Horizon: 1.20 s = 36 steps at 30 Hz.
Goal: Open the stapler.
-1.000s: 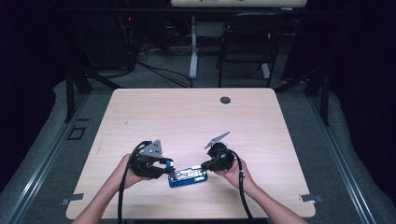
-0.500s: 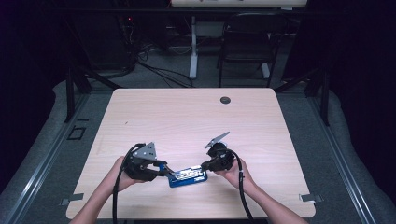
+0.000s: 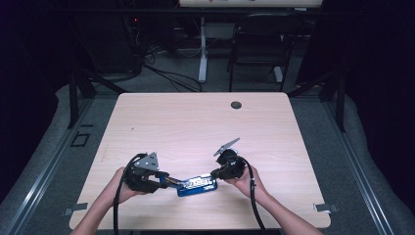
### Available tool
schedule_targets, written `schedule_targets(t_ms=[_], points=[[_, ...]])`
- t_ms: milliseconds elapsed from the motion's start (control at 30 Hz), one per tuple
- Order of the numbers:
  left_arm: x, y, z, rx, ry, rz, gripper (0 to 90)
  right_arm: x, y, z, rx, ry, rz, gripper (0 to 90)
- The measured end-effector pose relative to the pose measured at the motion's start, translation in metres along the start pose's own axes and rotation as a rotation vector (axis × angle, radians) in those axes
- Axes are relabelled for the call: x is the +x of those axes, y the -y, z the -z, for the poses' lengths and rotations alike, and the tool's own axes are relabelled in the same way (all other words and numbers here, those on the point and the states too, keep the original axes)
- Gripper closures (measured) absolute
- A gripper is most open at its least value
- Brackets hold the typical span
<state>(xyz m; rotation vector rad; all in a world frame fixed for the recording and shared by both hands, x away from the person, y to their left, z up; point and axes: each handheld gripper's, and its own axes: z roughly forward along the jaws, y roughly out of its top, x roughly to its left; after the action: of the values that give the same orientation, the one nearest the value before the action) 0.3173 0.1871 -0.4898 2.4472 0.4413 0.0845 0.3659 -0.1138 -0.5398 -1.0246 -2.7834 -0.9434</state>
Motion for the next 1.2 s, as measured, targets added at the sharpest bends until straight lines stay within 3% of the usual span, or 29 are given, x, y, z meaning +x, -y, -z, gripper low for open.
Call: schedule_targets(t_ms=[467, 600, 700, 867, 1200], points=[[0.005, 0.014, -0.003, 0.045, 0.021, 0.016, 65.2, 0.000, 0.000, 0.000, 0.004, -0.003, -0.003, 86.3], [0.008, 0.021, -0.006, 0.058, 0.040, 0.038, 65.0, -0.001, 0.000, 0.000, 0.006, -0.005, -0.005, 86.3], [0.009, 0.027, -0.011, 0.115, 0.032, 0.037, 65.2, -0.001, -0.001, 0.000, 0.008, -0.007, -0.004, 86.3], [0.014, 0.034, -0.013, 0.094, 0.065, 0.071, 65.0, -0.002, -0.001, 0.000, 0.008, -0.010, -0.002, 86.3], [0.018, 0.043, -0.019, 0.100, 0.088, 0.094, 64.5, -0.002, -0.001, 0.000, 0.009, -0.016, -0.013, 86.4]])
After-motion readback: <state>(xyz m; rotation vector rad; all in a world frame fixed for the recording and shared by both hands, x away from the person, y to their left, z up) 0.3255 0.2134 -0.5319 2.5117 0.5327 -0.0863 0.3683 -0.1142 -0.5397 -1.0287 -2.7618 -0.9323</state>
